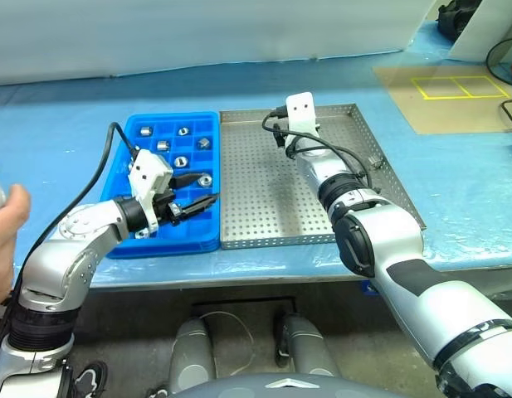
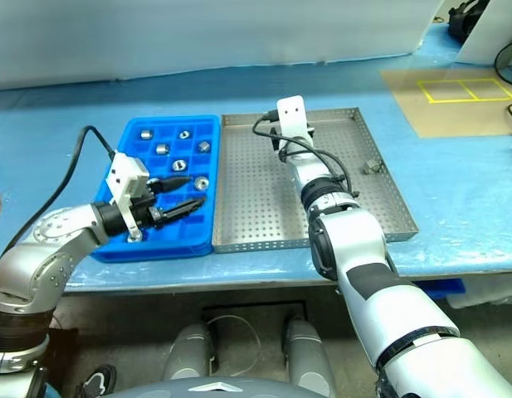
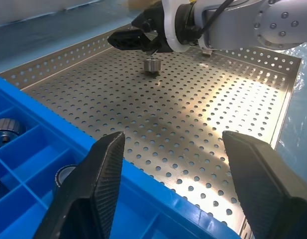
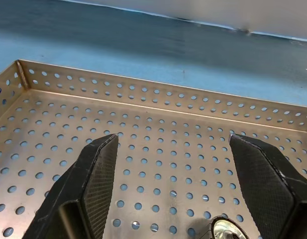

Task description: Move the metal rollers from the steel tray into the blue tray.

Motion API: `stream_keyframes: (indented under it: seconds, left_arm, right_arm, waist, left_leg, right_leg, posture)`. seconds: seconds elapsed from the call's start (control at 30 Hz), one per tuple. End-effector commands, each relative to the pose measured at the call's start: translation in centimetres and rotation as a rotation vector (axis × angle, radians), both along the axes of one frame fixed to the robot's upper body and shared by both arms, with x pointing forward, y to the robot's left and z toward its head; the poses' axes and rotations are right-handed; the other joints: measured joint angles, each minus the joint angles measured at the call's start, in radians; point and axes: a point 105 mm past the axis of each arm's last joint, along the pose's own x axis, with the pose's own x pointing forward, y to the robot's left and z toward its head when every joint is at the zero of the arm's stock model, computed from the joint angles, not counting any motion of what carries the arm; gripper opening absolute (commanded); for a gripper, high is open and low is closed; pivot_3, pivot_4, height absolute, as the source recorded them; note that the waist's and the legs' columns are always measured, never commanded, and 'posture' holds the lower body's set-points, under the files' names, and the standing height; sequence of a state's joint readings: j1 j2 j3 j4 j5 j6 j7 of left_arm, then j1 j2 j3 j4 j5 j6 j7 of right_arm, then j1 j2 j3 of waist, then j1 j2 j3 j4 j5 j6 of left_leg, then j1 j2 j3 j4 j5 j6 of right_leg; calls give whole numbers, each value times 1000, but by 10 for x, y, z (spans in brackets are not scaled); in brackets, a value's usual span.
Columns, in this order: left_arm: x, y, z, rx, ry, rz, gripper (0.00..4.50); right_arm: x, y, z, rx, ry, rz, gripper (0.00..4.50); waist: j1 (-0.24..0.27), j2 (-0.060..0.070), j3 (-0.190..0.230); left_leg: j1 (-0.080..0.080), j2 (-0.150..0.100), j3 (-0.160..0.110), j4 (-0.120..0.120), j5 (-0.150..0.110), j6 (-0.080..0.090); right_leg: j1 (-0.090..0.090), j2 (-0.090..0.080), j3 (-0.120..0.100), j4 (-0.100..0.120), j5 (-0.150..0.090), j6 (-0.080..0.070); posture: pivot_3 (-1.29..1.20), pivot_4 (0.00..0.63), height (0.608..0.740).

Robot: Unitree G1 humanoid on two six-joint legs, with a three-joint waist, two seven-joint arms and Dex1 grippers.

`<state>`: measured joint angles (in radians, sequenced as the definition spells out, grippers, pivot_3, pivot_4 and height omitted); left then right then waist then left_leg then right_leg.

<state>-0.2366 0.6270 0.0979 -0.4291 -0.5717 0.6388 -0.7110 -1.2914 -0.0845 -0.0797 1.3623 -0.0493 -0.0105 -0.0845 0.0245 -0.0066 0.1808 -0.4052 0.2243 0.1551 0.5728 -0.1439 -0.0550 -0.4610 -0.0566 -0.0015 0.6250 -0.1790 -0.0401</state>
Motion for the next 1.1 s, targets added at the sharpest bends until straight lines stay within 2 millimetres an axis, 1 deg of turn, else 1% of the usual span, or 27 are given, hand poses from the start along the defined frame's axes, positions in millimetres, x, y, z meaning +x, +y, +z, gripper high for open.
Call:
stream_keyframes:
  seconds: [0.03,0.1,0.23,0.3,0.43,0.5,0.57,0.67,0.8,0.93,1.1]
  left_arm:
    - [-4,-5,10,3,-54,-14,3309]
    - [-5,-6,10,1,-53,-12,3309]
    - [-8,-7,8,4,-46,-14,3309]
    - [-9,-8,8,3,-44,-14,3309]
    - [-10,-11,6,0,-38,-21,3309]
    - [-9,-13,6,-1,-36,-28,3309]
    - [-8,-14,5,-1,-36,-30,3309]
    - [-5,-16,4,-2,-36,-43,3309]
    - [-4,-21,3,2,-40,-62,3309]
    - [0,-23,4,2,-47,-64,3309]
    - [0,-23,4,4,-50,-65,3309]
  right_arm:
    - [3,-1,20,-14,-50,-22,3647]
    - [3,-5,16,-2,-33,-48,3647]
    - [4,-8,20,14,-38,-65,3647]
    - [4,-14,18,36,-19,-94,3647]
    - [3,-32,9,51,35,-175,3647]
    - [3,-42,3,133,85,-214,3647]
    - [2,-46,0,187,117,-228,3647]
    - [2,-49,-3,207,147,-221,3647]
    - [-1,-48,-17,272,209,-205,3647]
    - [-3,-40,-24,323,252,-166,3647]
    - [-3,-40,-23,377,256,-168,3647]
  waist:
    - [0,0,0]
    - [0,0,0]
    - [0,0,0]
    - [1,0,0]
    - [3,0,0]
    - [5,0,0]
    - [9,0,0]
    - [10,0,0]
    - [7,0,0]
    - [6,0,0]
    - [6,0,0]
  left_leg:
    - [0,0,0,0,0,0]
    - [0,0,0,0,0,0]
    - [0,0,0,0,0,0]
    - [0,0,0,0,0,0]
    - [0,0,0,0,0,0]
    - [0,0,0,1,0,0]
    - [0,0,0,1,0,0]
    - [0,0,0,1,0,0]
    - [1,0,0,1,0,0]
    - [1,0,0,1,0,0]
    - [1,0,0,2,0,0]
  right_leg:
    - [0,0,0,0,0,0]
    - [0,0,0,0,0,0]
    - [0,0,0,0,0,0]
    - [0,0,0,0,0,0]
    - [0,0,0,0,0,0]
    - [0,0,0,0,0,0]
    - [1,0,0,0,0,0]
    - [0,0,0,0,0,0]
    - [1,0,0,1,0,0]
    - [1,0,0,1,0,0]
    - [1,0,0,1,0,0]
  posture:
    - [-35,150,740]
    - [-30,150,740]
    - [-28,150,740]
    - [-29,150,740]
    - [-40,150,740]
    - [-48,150,740]
    - [-63,150,740]
    - [-75,150,740]
    - [-87,150,740]
    - [-91,150,740]
    - [-87,150,740]
